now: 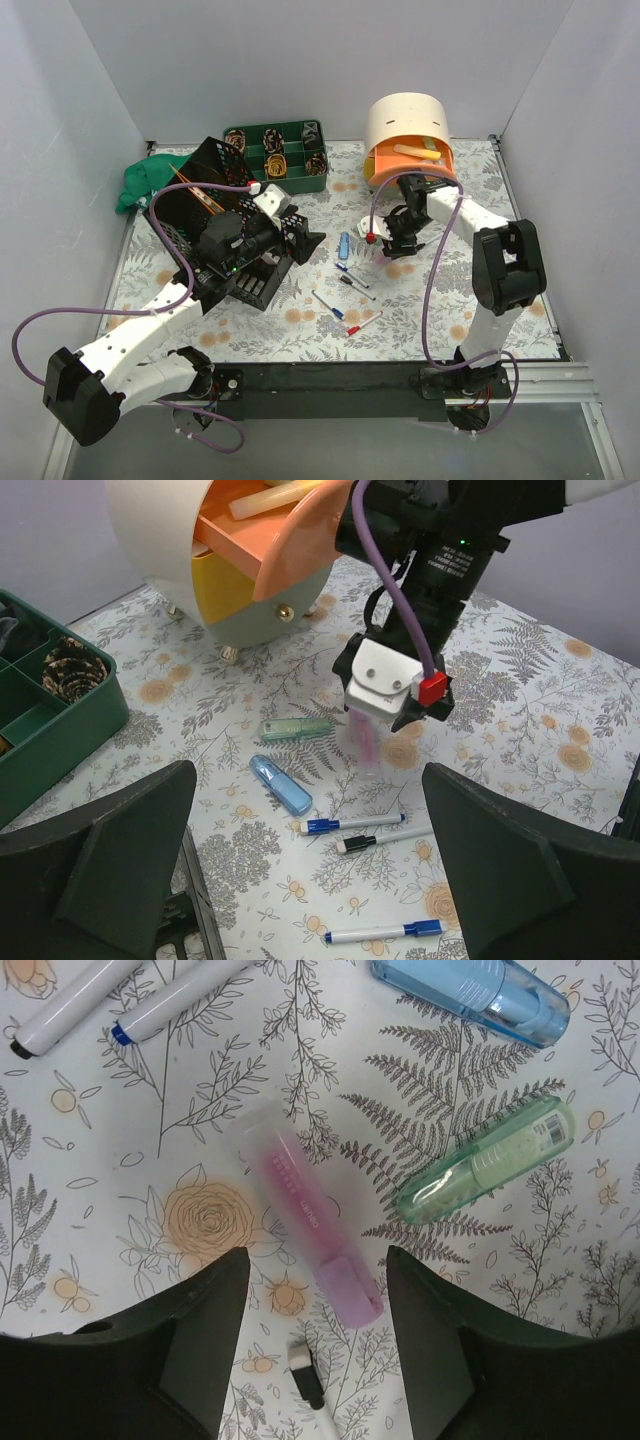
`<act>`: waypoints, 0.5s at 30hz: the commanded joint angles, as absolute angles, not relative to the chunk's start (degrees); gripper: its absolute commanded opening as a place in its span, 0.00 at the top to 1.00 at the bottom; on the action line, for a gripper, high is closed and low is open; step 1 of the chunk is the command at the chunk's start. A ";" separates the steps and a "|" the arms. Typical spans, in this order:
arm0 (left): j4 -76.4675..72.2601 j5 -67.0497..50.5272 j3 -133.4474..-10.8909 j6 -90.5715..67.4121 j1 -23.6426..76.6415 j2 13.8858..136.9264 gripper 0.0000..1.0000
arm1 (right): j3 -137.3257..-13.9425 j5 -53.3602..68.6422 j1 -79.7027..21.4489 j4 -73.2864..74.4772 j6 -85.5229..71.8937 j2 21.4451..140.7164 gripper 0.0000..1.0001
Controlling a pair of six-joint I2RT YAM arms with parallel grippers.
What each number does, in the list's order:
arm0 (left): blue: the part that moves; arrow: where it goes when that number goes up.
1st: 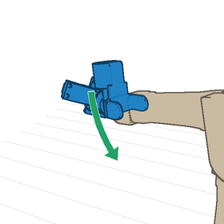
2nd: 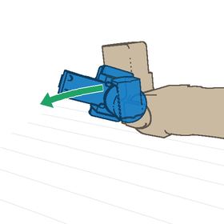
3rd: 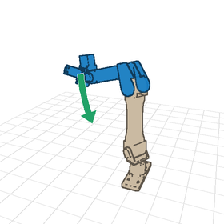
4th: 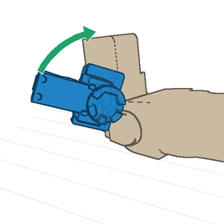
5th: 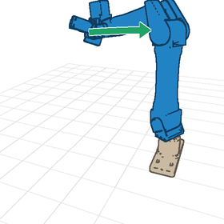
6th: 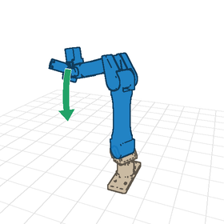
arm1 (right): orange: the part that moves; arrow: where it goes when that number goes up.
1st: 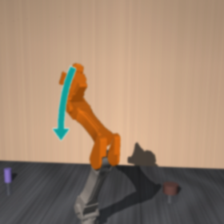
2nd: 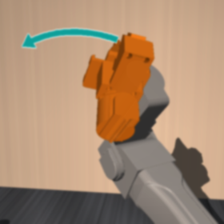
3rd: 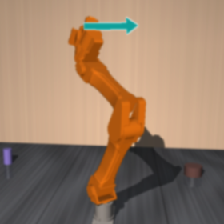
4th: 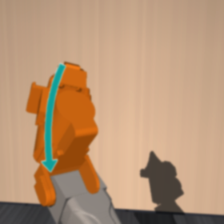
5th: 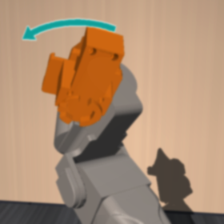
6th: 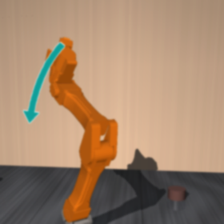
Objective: Organize the desk
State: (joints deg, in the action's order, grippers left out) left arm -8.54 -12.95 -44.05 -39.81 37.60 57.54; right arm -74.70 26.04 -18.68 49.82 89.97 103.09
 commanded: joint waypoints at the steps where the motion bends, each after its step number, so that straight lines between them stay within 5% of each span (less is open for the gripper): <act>1: -7.91 -13.18 -45.26 -38.85 37.53 56.78 0.02 | -78.22 22.77 -19.69 52.03 87.63 106.60 0.36; 15: -7.82 -12.92 -45.26 -38.50 37.53 56.43 0.02 | -78.40 18.90 -21.79 50.98 85.17 111.62 0.42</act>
